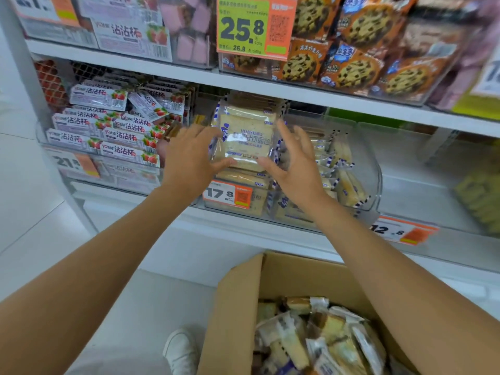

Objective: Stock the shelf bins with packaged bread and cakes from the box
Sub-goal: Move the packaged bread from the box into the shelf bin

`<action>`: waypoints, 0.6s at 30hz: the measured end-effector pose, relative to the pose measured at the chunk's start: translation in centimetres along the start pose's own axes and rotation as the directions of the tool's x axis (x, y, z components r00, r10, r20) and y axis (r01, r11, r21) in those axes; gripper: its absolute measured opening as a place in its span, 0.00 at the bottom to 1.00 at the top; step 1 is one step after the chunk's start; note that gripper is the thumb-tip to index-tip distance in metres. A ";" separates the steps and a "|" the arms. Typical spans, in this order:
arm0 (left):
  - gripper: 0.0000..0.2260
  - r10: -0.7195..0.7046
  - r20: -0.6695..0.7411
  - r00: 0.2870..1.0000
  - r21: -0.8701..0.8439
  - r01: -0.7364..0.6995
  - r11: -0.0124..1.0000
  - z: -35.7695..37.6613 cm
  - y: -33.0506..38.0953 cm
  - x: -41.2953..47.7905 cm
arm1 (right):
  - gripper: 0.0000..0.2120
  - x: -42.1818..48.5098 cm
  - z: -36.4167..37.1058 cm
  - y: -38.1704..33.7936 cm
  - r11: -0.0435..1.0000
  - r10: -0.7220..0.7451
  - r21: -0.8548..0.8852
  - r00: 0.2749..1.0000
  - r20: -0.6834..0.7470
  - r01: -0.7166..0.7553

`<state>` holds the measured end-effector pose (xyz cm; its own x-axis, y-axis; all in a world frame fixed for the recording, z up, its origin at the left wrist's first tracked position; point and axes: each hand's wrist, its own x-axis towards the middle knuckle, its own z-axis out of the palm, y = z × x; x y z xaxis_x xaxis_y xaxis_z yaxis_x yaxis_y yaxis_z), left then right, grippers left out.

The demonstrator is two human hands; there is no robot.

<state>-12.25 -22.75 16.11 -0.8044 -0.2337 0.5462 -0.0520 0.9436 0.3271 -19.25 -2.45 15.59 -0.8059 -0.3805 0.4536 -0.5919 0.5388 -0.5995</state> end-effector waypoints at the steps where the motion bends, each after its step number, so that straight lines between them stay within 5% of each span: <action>1: 0.16 -0.028 0.044 0.999 -0.081 0.032 0.996 -0.2 1.0 -0.8 | 0.30 -0.8 -0.4 0.0 0.999 -0.002 -0.035 0.999 -0.034 0.001; 3: 0.06 -0.065 0.171 0.983 -0.256 0.108 0.961 -0.4 2.9 -2.7 | 0.23 -2.9 -1.2 0.1 0.995 -0.015 -0.102 0.998 -0.056 0.009; 6: 0.08 -0.037 0.304 0.952 -0.354 0.149 0.923 0.4 5.1 -6.0 | 0.17 -6.5 -2.4 0.7 0.977 -0.062 -0.201 0.997 0.048 0.071; 10: 0.09 -0.111 0.533 0.839 -0.332 0.328 0.884 2.9 7.5 -11.8 | 0.17 -12.2 -3.5 3.5 0.977 0.129 -0.200 0.947 0.295 -0.070; 14: 0.08 -0.179 0.657 0.732 -0.237 0.426 0.873 5.9 8.0 -17.3 | 0.14 -20.0 -3.7 8.7 0.923 0.385 -0.208 0.753 0.533 -0.325; 18: 0.08 -0.219 0.670 0.709 -0.205 0.460 0.864 7.6 7.5 -20.3 | 0.12 -27.6 -1.5 14.1 0.816 0.548 -0.263 0.546 0.634 -0.514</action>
<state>-0.80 -9.14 1.58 -0.9557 -0.2150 -0.2008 -0.2938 0.6593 0.6922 -5.28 16.77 -4.39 -0.7747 -0.3887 -0.4988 -0.0647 0.8333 -0.5490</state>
